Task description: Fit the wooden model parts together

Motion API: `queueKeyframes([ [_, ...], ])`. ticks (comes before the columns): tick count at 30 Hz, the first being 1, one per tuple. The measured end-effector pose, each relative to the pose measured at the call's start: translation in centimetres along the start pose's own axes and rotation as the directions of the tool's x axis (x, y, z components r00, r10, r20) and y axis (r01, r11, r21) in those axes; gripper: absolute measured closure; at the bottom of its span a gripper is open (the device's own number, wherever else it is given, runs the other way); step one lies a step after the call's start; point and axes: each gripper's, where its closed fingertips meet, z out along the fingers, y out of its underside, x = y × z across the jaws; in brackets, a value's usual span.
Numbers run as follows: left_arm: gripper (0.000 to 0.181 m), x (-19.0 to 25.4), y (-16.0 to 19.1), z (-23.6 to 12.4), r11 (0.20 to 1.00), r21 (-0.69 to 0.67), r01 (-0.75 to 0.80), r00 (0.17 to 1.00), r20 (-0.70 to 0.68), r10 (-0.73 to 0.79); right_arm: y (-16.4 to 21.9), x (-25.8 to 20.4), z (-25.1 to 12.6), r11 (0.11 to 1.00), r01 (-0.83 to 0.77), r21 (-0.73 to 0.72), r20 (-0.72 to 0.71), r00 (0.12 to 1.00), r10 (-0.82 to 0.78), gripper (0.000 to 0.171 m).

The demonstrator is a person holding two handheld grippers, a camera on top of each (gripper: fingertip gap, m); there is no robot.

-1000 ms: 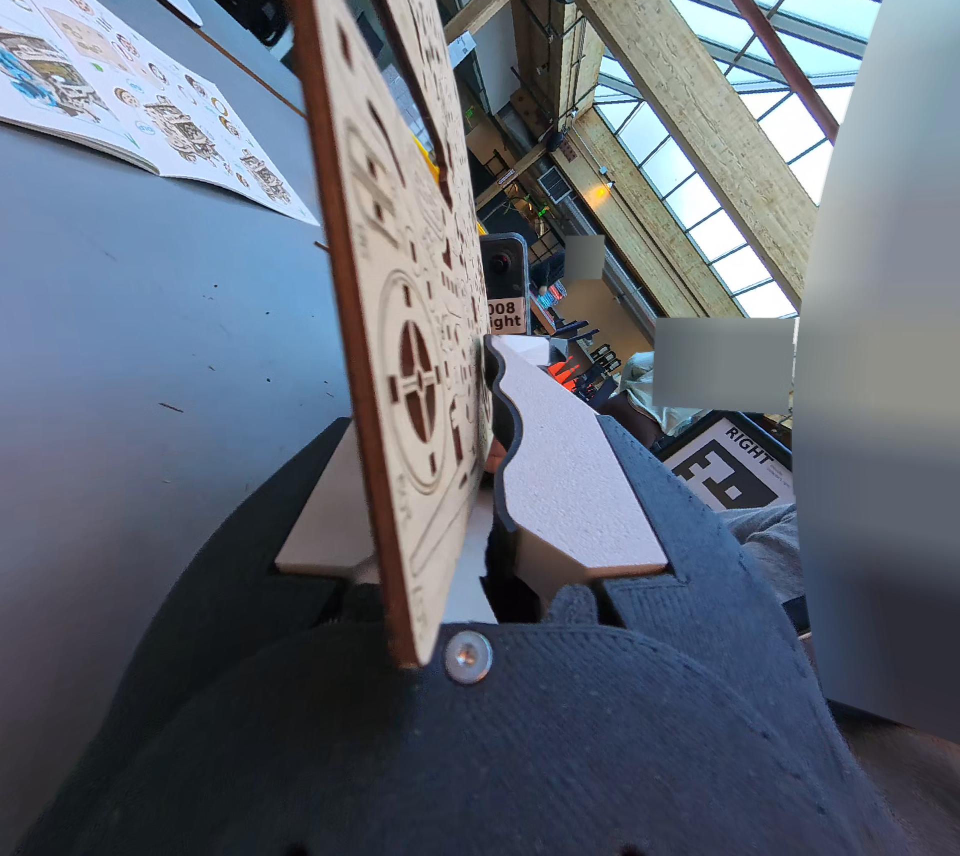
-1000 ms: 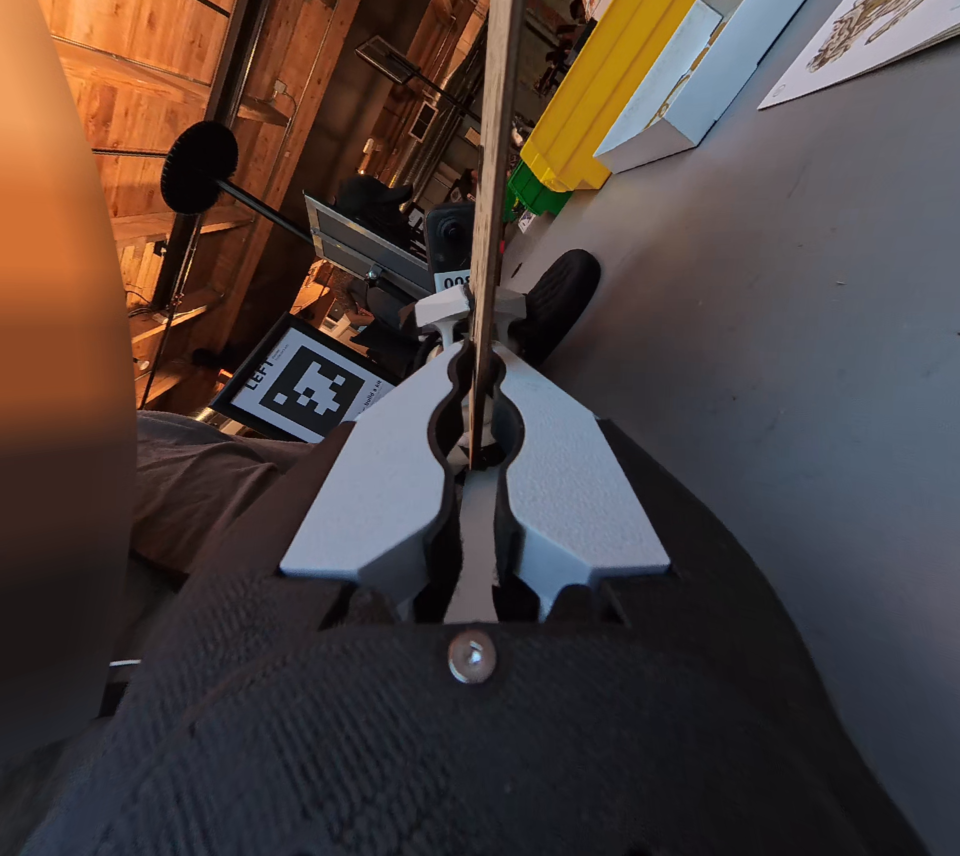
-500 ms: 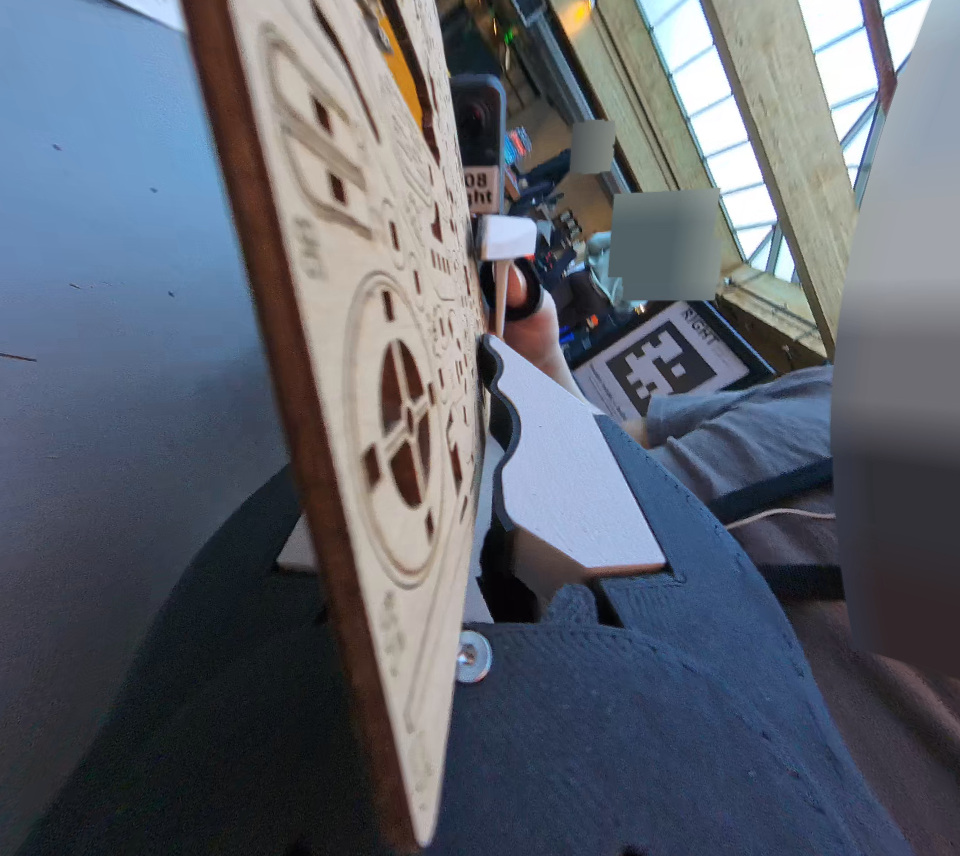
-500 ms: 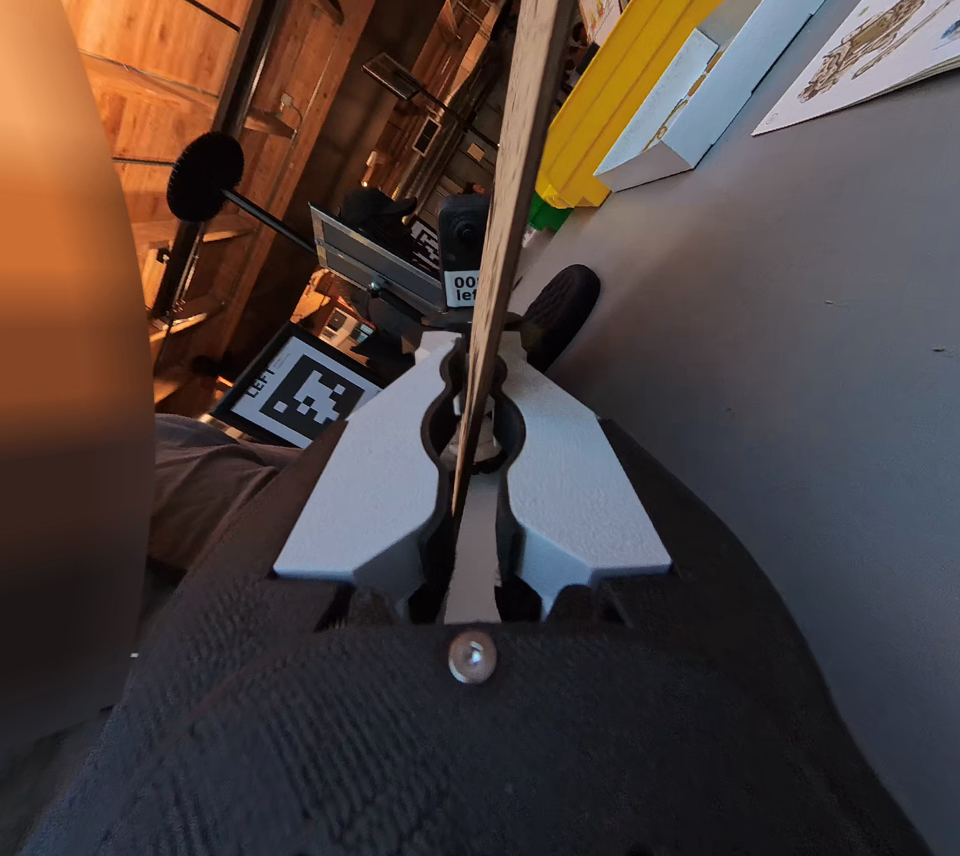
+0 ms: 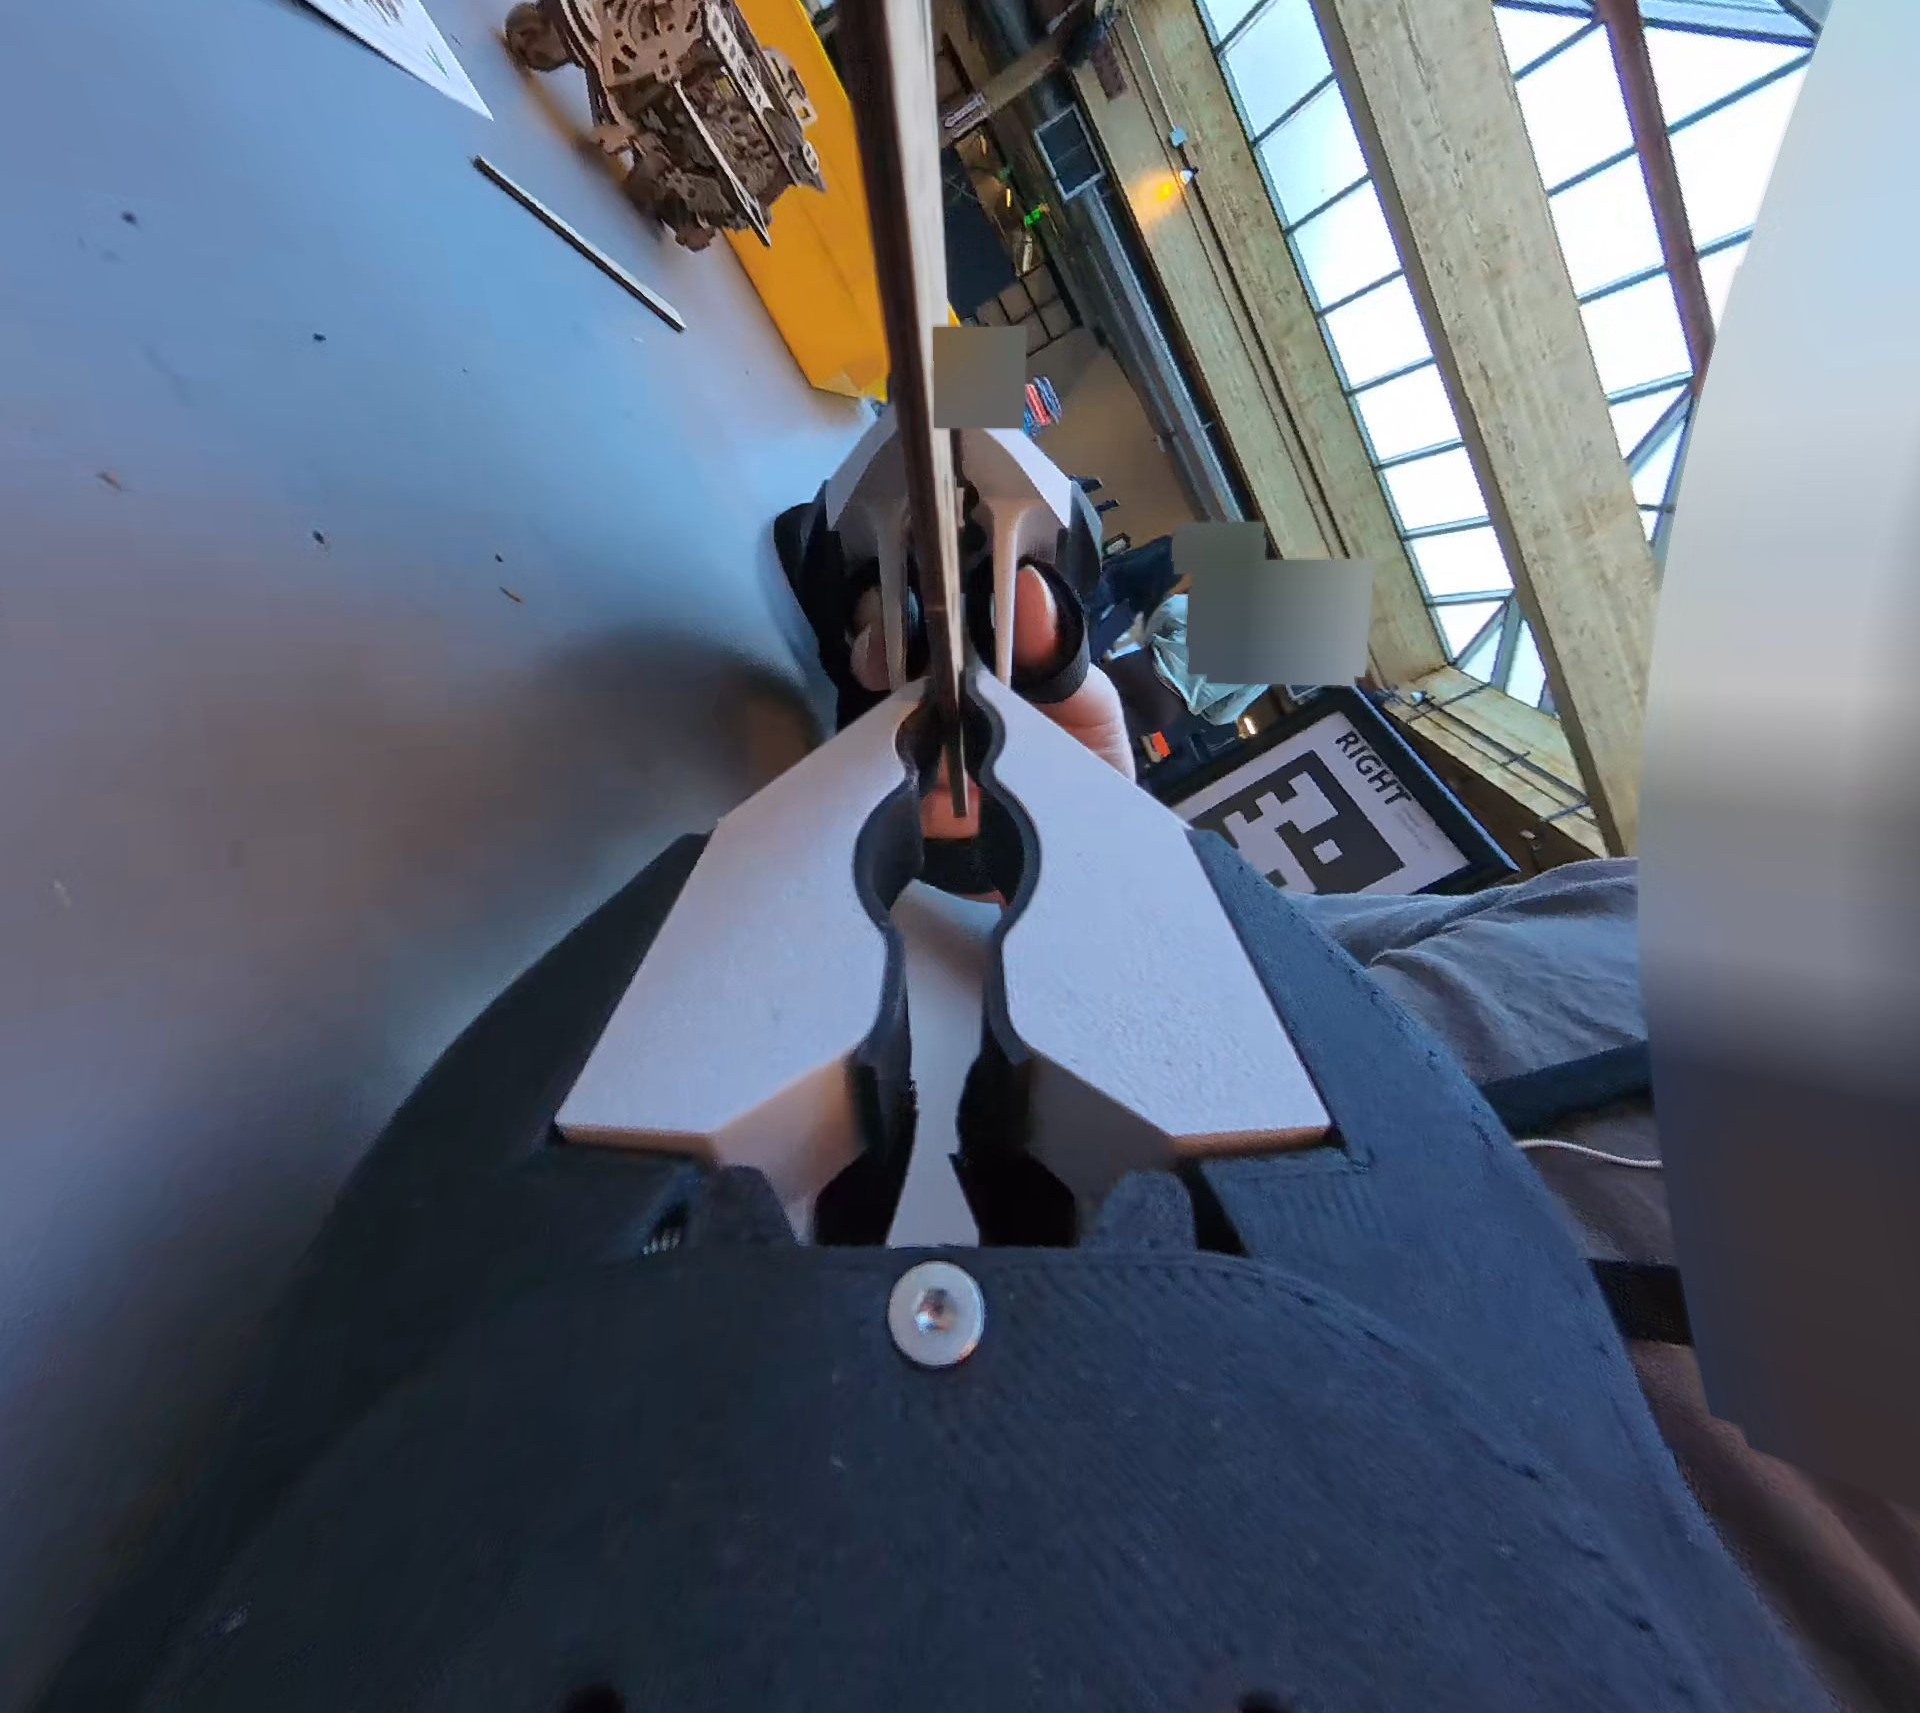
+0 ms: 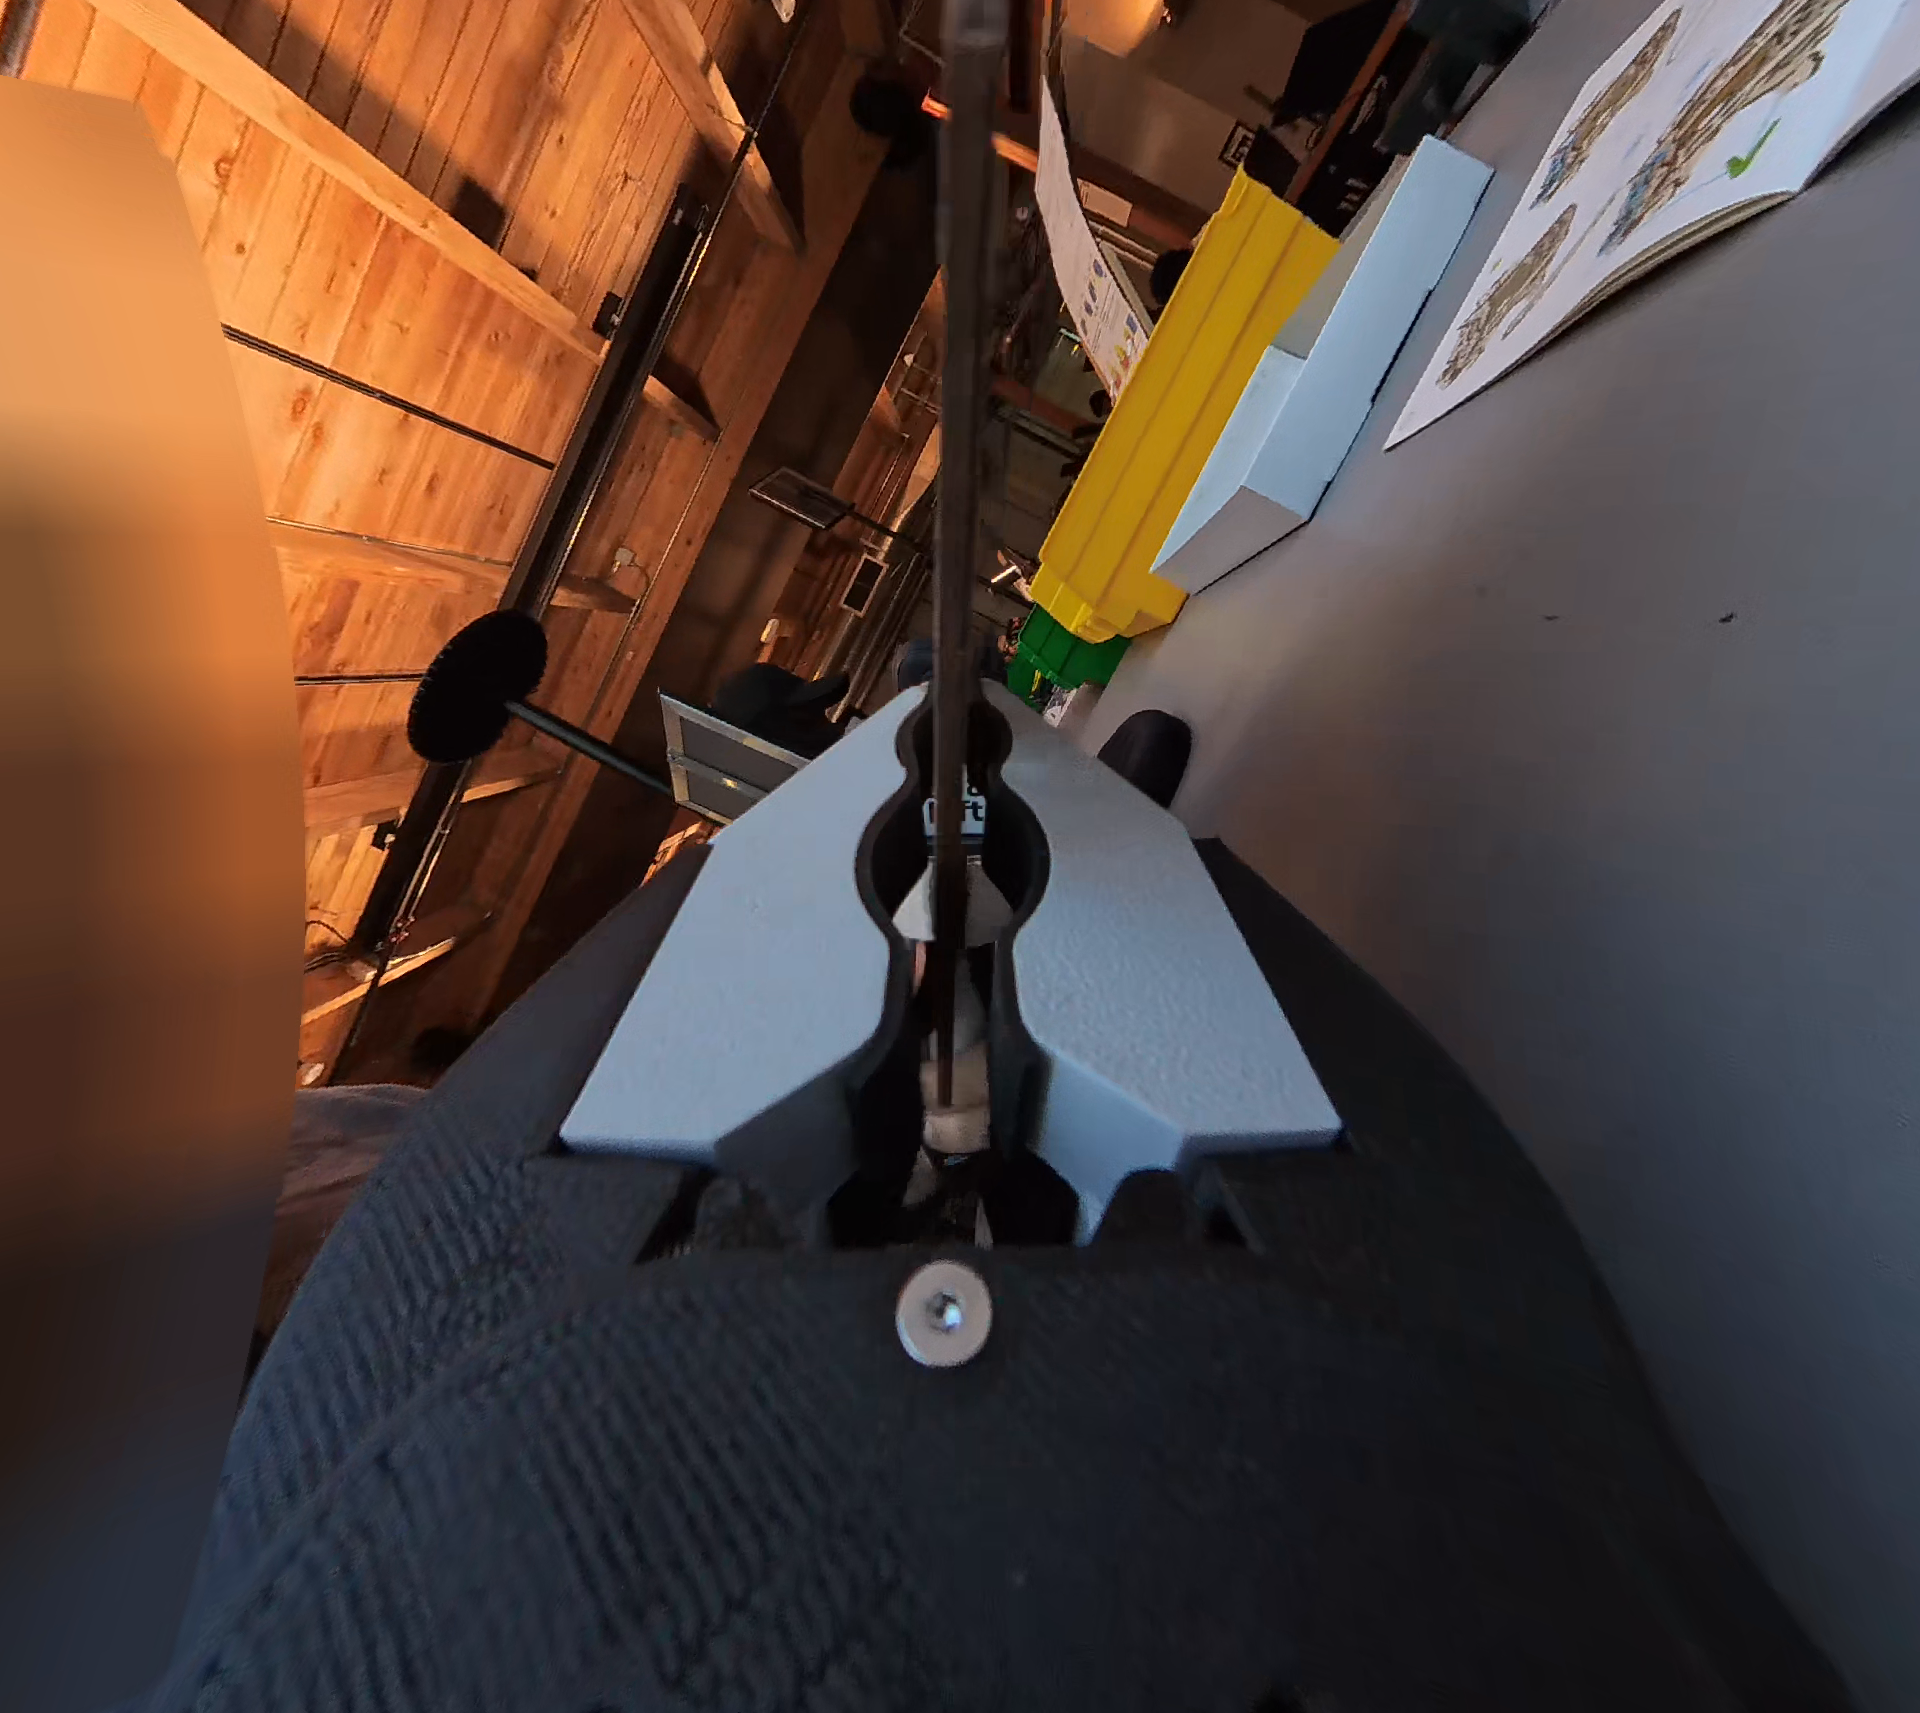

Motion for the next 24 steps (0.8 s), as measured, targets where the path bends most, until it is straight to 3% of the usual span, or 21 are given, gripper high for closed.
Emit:
queueKeyframes([
  [2, 0.181, -0.1, 0.0, -0.1, 0.999, -0.005, -0.038, 0.999, 0.02, 0.038, 0.0, 0.0, 0.1, 1.0, 0.021, -0.005, -0.001, 1.0, -0.021, 0.17],
  [5, 0.181, -0.3, 0.2, -0.2, 0.998, -0.026, -0.057, 0.997, 0.044, 0.058, 1.9, 0.1, 0.4, 0.991, -0.008, -0.137, -0.004, 1.0, 0.007, 0.153],
  [9, 0.181, -0.3, 0.4, -0.2, 0.998, -0.045, -0.042, 0.998, 0.036, 0.044, 3.7, 0.7, 0.6, 0.964, 0.053, -0.262, -0.051, 0.996, -0.068, 0.167],
  [24, 0.181, -0.4, 0.8, -0.1, 0.997, -0.076, -0.029, 0.999, 0.029, 0.031, 4.6, 0.4, -0.3, 0.922, -0.006, -0.387, -0.011, 1.0, 0.002, 0.17],
])
